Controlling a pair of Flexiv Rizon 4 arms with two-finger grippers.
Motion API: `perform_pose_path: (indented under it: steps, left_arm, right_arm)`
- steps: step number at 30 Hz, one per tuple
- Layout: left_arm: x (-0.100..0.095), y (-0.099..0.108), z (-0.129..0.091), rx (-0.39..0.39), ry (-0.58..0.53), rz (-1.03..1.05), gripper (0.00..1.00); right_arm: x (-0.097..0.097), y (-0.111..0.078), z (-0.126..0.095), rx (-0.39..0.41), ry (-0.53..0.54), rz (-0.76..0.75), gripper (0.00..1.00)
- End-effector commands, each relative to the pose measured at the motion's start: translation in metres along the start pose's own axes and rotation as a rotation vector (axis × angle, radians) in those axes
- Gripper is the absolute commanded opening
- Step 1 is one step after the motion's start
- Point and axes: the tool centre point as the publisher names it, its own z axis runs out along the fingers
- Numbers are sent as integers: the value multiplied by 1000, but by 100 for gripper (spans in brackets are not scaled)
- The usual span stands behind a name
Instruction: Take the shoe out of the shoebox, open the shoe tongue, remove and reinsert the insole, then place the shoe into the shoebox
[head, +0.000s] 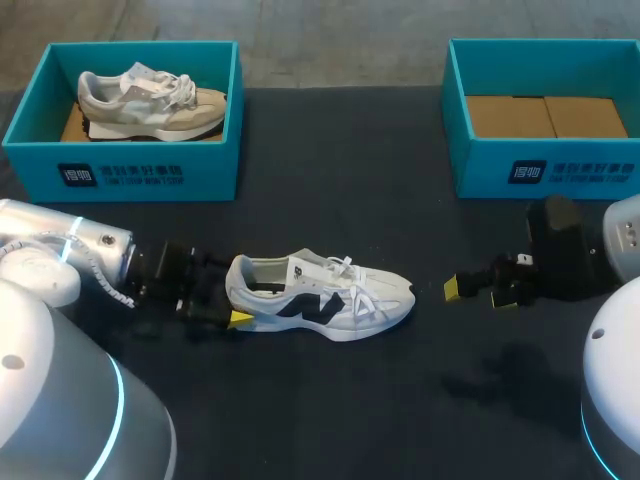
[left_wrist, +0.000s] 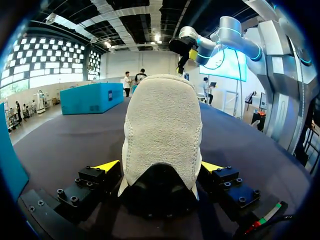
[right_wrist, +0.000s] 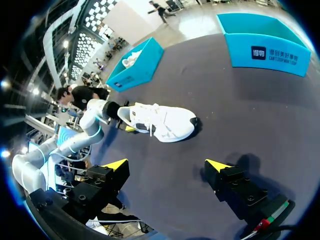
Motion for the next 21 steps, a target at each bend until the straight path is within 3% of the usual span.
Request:
perform_pose_path:
  steps: [1,4,5,7,9,10,11,21]
  left_arm:
    - [-1,0,5,-6,1,-4,100]
    - [-1,0,7,-11,4,-5,100]
    - [-2,0,8,-12,4,-5,87]
    - [-3,1,9,-14,4,-8,49]
    - [-4,1,10,-17,5,-11,25]
    - [-4,2,10,-17,5,-13,7]
    - [-4,2,10,-20,6,-12,0]
    - [-4,3,10,-22,13,-14,0]
  right_arm:
    - [2,-2,0,-2,-5,1,100]
    - [2,-2,0,-2,-5,1,100]
    - [2,-2,0,-2,-5,1,100]
    - [2,-2,0,-2,-5,1,100]
    - [2,-2,0,-2,-5,1,100]
    - [2,-2,0,-2,-5,1,100]
    - [2,-2,0,-2,-5,1,100]
    - [2,-2,0,-2,-5,1,100]
